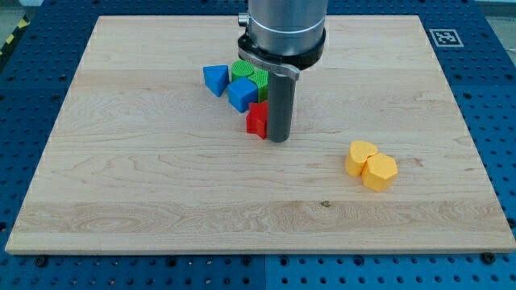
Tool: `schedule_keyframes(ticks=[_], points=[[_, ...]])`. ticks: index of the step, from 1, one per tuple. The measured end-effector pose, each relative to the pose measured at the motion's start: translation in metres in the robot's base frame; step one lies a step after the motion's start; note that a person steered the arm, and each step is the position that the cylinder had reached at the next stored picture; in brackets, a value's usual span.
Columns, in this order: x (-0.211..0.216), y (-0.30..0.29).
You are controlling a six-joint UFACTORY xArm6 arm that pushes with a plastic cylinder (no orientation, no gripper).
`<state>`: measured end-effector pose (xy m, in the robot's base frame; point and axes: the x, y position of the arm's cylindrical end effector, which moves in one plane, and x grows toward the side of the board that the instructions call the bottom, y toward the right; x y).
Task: Push the blue cube towards bottom
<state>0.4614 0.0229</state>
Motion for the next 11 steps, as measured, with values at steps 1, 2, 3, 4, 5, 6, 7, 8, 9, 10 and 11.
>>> schedule_keyframes(ticks=[1, 2, 3, 4, 5, 6, 7, 8, 9, 10, 11], points=[[-0.024, 0.0], [-0.056, 0.0], [-0.084, -0.005], [-0.104, -0.042], [-0.108, -0.074], [-0.086, -0.066], [-0.085, -0.056], [-0.075, -0.066], [-0.044, -0.065], [-0.043, -0.065], [-0.089, -0.065]])
